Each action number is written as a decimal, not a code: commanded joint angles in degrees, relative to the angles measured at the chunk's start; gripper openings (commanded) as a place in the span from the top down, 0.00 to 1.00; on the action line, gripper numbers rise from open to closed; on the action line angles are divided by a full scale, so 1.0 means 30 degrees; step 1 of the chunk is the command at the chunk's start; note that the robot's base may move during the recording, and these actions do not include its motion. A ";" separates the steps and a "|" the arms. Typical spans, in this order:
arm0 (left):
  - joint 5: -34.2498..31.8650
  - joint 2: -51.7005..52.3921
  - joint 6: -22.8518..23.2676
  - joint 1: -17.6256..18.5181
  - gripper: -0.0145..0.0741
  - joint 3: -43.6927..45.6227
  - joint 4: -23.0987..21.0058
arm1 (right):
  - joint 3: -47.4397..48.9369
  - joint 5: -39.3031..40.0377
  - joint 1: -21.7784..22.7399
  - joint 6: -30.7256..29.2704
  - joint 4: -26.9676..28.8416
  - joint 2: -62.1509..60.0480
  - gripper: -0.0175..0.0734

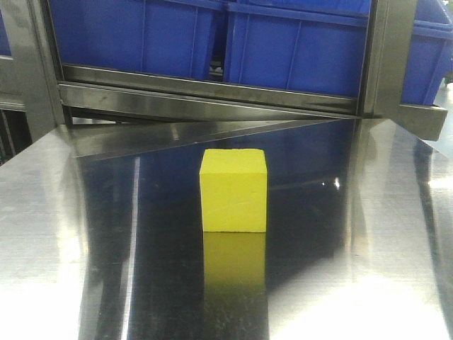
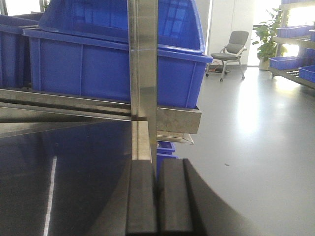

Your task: Place yellow foam block on left shelf second layer

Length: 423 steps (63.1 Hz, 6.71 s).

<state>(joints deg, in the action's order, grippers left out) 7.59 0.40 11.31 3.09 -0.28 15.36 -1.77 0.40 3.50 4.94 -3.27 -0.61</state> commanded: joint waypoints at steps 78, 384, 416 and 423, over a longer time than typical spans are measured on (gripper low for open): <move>-0.1612 0.0261 0.0075 0.0066 0.68 -0.0493 -0.0053 | 0.4606 -0.0133 0.0031 -0.0048 -0.0008 0.0681 0.75; -0.1612 0.0261 0.0075 0.0066 0.68 -0.0493 -0.0053 | 1.1698 -1.1345 -0.4087 0.0159 -0.0145 0.2558 0.43; -0.1612 0.0261 0.0075 0.0066 0.68 -0.0493 -0.0053 | 1.1698 -1.1063 -0.4087 0.0159 -0.0131 0.2471 0.43; -0.1612 0.0261 0.0075 0.0066 0.68 -0.0493 -0.0053 | 1.1698 -1.1063 -0.4087 0.0159 -0.0131 0.2471 0.43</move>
<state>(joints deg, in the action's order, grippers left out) 7.59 0.40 11.31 3.09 -0.28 15.36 31.53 -38.12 -9.01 5.96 -3.39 6.05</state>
